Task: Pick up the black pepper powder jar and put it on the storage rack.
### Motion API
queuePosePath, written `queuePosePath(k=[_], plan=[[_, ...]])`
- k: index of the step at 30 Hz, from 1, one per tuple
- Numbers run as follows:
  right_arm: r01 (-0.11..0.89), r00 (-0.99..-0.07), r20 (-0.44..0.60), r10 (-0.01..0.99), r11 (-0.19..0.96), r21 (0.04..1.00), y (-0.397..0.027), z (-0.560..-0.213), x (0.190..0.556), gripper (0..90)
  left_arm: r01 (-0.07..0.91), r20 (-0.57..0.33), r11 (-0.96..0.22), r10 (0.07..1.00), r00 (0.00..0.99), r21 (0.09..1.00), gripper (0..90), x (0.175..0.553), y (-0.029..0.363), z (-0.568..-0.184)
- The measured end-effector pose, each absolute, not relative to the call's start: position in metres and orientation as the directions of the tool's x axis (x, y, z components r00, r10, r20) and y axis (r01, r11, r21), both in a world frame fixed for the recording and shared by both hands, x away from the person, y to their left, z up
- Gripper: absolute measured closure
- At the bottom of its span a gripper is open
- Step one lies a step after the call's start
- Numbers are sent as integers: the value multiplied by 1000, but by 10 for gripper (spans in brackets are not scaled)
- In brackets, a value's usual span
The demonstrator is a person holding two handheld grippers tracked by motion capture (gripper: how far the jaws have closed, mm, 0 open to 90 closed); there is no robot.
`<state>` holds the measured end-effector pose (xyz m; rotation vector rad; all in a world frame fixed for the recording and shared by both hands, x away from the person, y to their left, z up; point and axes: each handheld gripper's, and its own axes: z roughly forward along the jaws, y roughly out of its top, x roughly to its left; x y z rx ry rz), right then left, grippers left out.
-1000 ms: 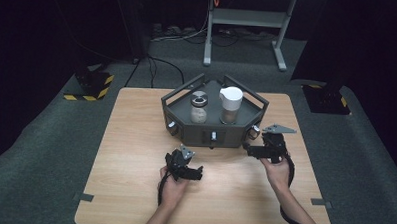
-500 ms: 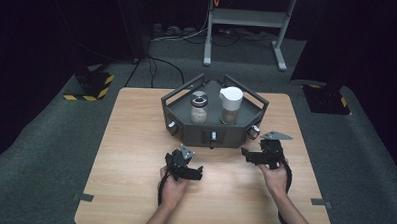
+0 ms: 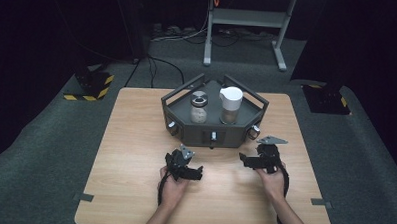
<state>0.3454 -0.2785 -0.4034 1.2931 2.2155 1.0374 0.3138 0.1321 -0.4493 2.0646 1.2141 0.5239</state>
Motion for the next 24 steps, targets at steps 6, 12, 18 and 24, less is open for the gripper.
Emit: queuePosePath(k=[6,12,18,24], plan=[[591,-507,42,861,311,744,-278,-409,344,107,603,3,-337,875,485,723,33,314,132,-449],[595,-510,38,859,321,737,-275,-416,341,107,603,3,-336,875,485,723,32,314,132,-449],[599,-511,40,859,323,733,-274,-423,340,107,603,3,-337,875,485,723,32,314,132,-449],[598,-512,40,858,323,734,-273,-427,338,107,603,3,-337,875,485,723,33,314,132,-449]])
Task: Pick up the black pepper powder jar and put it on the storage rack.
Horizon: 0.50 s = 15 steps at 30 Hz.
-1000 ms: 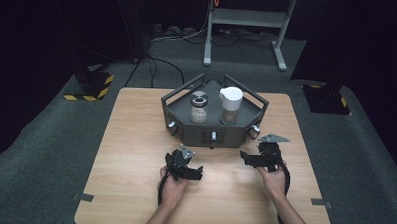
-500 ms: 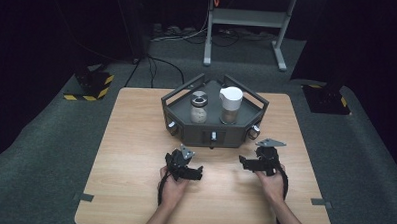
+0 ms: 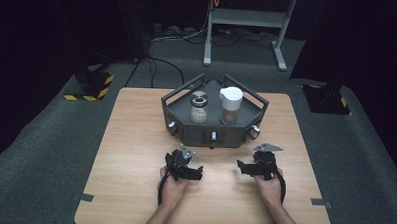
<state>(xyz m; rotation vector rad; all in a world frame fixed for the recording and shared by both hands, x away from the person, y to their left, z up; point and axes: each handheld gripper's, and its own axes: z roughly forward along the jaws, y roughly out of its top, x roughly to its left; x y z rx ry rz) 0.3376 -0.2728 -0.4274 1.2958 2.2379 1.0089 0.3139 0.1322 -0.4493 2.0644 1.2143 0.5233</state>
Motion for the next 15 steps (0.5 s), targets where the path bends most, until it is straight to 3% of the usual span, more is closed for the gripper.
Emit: queuePosePath(k=[15], plan=[[602,-527,34,849,345,720,-260,-437,336,102,603,3,-337,875,485,723,32,314,132,-449]])
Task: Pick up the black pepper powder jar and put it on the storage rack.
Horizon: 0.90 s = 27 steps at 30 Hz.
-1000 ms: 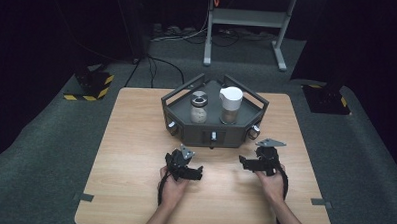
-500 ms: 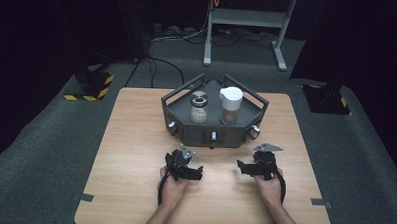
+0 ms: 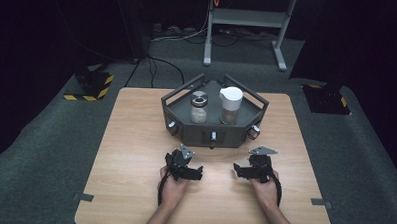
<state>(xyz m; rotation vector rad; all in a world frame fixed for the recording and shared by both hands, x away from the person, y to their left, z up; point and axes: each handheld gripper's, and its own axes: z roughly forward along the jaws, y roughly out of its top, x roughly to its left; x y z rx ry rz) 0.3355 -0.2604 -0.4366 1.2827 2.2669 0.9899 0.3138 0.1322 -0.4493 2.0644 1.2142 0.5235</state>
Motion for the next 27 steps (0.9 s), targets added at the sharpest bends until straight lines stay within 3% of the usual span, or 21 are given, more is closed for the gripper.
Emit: queuePosePath(k=[27], plan=[[576,-533,-18,846,378,725,-249,-445,328,48,603,4,-337,874,485,723,33,314,132,-449]])
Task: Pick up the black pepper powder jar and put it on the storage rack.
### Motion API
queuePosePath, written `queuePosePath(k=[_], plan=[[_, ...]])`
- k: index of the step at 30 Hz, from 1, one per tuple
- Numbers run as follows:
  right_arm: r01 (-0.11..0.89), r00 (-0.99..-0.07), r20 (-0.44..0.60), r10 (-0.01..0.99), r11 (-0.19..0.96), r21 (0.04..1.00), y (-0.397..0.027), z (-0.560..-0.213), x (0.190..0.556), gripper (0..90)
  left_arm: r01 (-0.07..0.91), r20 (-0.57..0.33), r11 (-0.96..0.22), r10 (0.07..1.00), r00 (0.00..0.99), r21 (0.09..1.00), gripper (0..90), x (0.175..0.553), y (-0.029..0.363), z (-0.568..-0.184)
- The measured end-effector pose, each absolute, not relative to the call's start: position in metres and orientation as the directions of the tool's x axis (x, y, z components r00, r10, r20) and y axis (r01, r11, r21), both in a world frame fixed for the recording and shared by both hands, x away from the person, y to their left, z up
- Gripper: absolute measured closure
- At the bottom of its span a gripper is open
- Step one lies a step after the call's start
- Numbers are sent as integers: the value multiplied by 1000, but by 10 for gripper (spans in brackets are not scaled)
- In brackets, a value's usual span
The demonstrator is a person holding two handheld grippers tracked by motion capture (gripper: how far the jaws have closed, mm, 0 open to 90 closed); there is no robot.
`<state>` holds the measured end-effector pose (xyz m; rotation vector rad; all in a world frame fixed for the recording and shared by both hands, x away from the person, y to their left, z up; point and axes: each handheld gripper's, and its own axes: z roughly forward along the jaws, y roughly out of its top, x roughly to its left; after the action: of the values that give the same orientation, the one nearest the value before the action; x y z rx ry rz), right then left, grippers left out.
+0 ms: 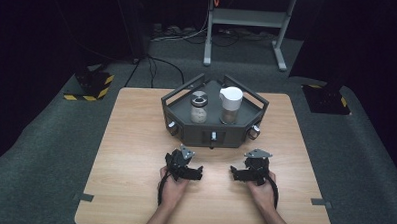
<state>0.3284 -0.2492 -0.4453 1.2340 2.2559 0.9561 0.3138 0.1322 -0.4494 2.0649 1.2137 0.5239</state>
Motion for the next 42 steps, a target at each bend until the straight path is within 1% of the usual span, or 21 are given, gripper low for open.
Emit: queuePosePath(k=[42], plan=[[578,-524,-18,852,371,727,-248,-446,326,50,600,4,-343,870,493,722,29,315,133,-449]])
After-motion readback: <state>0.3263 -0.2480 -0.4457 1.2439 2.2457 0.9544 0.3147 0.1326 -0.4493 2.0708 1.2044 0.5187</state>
